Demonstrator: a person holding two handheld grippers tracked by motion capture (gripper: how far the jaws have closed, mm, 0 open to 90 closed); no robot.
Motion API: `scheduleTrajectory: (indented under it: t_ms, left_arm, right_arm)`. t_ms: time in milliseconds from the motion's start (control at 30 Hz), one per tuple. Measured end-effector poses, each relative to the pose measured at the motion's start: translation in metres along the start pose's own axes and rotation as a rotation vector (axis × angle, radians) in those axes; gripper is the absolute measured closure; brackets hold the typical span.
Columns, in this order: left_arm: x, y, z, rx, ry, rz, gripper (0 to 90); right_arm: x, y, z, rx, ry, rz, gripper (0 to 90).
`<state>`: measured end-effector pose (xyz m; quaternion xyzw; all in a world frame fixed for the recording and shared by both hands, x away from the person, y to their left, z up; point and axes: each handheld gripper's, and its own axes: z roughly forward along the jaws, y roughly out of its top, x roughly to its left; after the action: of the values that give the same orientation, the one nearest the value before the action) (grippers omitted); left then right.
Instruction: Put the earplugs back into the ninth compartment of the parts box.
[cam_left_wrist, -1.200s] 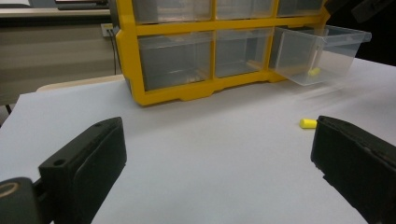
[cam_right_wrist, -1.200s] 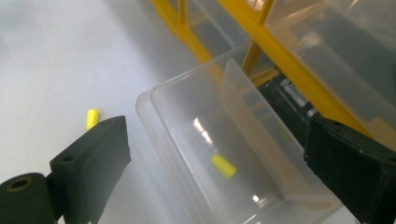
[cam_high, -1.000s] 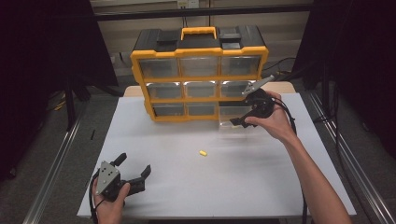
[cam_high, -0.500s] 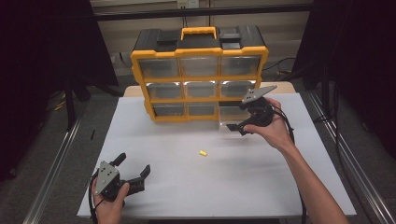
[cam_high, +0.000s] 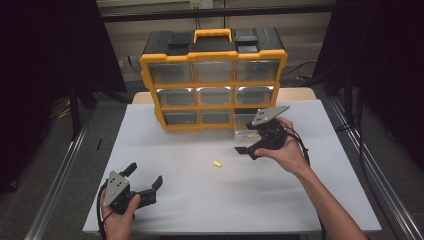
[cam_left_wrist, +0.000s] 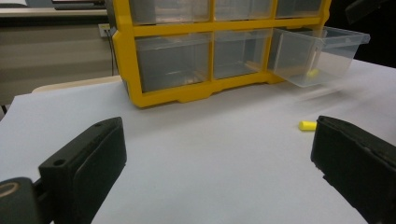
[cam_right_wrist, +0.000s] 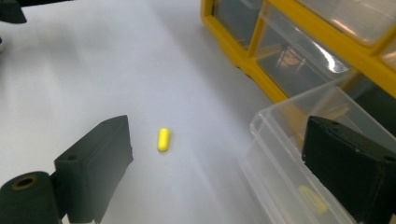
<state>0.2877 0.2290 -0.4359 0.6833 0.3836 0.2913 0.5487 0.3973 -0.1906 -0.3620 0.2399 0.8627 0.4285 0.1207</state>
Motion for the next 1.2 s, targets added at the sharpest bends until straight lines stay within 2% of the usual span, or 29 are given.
scheduleTrajectory:
  t_ms: [167,233,533,667,967,1200]
  left_arm:
    - [0.0,0.0,0.0,-0.002,-0.004,-0.006,3.5]
    - [0.0,0.0,0.0,0.007,-0.01,0.007,3.5]
    - [0.0,0.0,0.0,0.002,-0.006,0.003,3.5]
    - [0.0,0.0,0.0,0.002,-0.009,0.007,3.5]
    - [0.0,0.0,0.001,0.004,-0.011,0.004,3.5]
    - [0.0,0.0,0.001,0.003,-0.011,0.002,3.5]
  right_arm:
    - [0.01,0.002,0.007,-0.011,0.041,-0.009,8.7]
    - [0.013,0.002,0.011,-0.001,0.054,-0.015,9.0]
    - [0.024,0.002,0.028,0.035,0.112,-0.029,11.8]
    - [0.027,0.001,0.035,0.041,0.117,-0.043,14.5]
    - [0.03,0.0,0.063,0.122,0.16,-0.05,15.6]
    - [0.026,-0.002,0.079,0.209,0.181,-0.054,17.0]
